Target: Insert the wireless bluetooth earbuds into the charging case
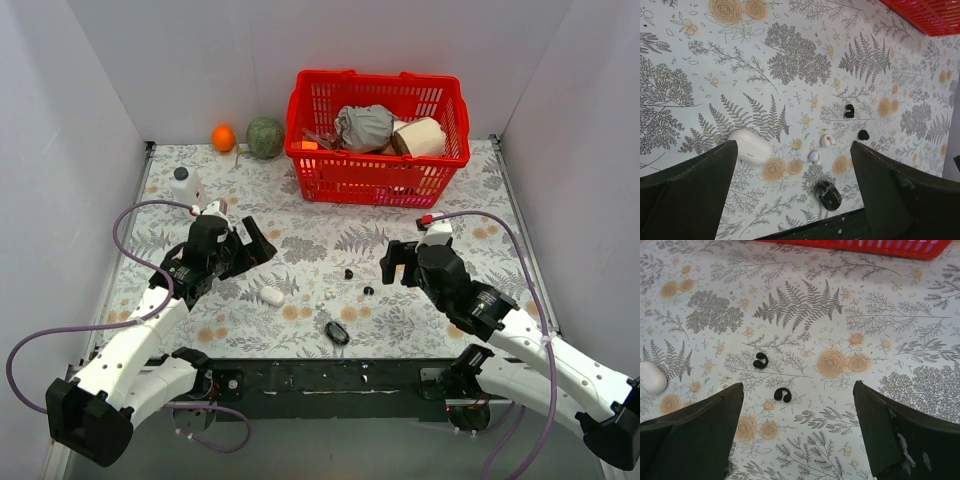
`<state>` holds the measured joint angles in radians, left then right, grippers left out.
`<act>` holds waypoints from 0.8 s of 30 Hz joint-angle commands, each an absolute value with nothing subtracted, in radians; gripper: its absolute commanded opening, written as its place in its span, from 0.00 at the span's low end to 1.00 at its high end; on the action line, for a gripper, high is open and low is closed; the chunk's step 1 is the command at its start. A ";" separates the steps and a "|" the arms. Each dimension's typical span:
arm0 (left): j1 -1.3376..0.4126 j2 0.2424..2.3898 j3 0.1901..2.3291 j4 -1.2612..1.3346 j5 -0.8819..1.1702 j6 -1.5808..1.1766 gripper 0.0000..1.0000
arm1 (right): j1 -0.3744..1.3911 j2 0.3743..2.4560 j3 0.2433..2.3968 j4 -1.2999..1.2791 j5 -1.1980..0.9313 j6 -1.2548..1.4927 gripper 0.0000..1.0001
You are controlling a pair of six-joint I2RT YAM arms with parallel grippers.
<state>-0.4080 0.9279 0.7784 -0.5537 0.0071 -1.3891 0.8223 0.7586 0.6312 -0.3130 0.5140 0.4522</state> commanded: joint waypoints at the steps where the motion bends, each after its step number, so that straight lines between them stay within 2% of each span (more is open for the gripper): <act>1: -0.410 0.926 0.819 -0.592 0.021 -1.283 0.98 | 0.825 0.794 0.667 -0.285 0.427 0.384 0.98; 11: -0.411 0.979 0.897 -0.672 0.078 -1.134 0.98 | 0.825 0.857 0.704 -0.311 0.402 0.362 0.98; 16: -0.422 1.097 0.959 -0.768 0.061 -1.124 0.98 | 0.825 0.880 0.703 -0.285 0.327 0.348 0.98; 21: -0.511 1.155 0.994 -0.844 -0.037 -1.131 0.97 | 0.825 0.937 0.735 -0.281 0.282 0.327 0.98; 24: -0.570 1.238 1.012 -0.874 -0.061 -1.115 0.92 | 0.825 0.962 0.742 -0.265 0.256 0.315 0.98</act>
